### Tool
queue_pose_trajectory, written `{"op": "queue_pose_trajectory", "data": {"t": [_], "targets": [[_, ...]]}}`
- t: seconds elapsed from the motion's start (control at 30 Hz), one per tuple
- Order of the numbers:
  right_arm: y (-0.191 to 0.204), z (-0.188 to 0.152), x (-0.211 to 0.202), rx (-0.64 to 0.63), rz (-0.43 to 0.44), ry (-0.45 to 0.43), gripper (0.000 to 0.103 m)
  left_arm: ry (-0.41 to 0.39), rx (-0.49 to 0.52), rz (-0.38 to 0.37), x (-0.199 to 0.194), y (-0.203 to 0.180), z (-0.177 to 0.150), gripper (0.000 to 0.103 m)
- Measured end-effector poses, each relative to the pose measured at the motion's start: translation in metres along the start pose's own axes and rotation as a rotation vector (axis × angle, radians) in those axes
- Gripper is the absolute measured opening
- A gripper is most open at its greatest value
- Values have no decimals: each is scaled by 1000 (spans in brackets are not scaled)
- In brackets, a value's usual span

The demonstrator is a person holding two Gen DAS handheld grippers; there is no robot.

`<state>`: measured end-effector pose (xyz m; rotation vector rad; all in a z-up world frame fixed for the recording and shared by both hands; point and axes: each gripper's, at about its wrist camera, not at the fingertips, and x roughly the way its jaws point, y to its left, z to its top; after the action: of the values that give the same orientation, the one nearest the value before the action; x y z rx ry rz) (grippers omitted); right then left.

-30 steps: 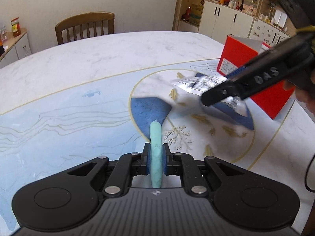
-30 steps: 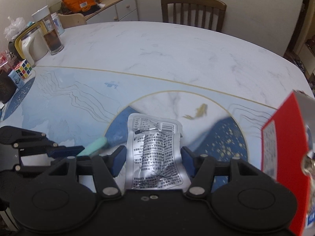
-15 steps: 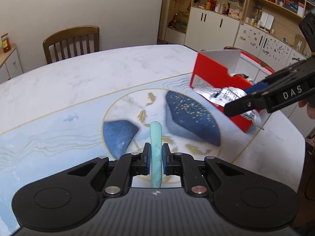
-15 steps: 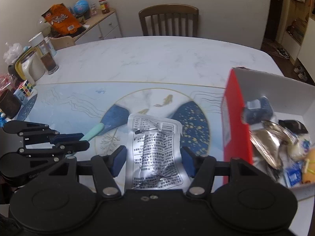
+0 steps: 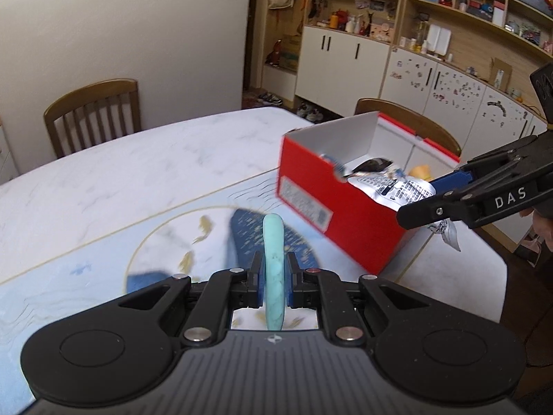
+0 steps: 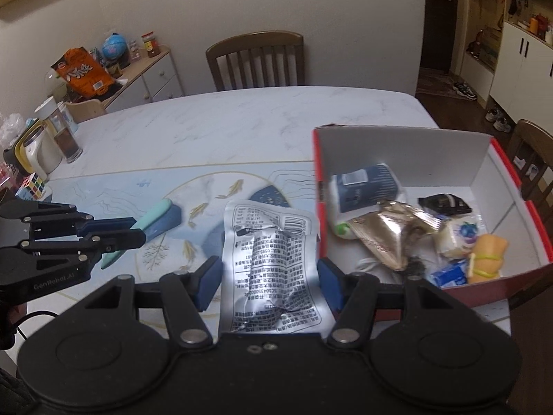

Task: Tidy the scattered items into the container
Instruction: 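Lift the sachet and green stick and carry them over the shoebox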

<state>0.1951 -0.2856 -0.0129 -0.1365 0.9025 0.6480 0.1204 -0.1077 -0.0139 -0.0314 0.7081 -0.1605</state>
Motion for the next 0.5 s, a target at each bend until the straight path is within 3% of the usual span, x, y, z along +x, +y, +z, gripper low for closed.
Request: {"op": "queue_pose_trajectory", "data": {"t": [0.5], "targets": [[-83,-3,-31,33,-83,-49,60,-44,103,-54,41,-79,55,10]]}}
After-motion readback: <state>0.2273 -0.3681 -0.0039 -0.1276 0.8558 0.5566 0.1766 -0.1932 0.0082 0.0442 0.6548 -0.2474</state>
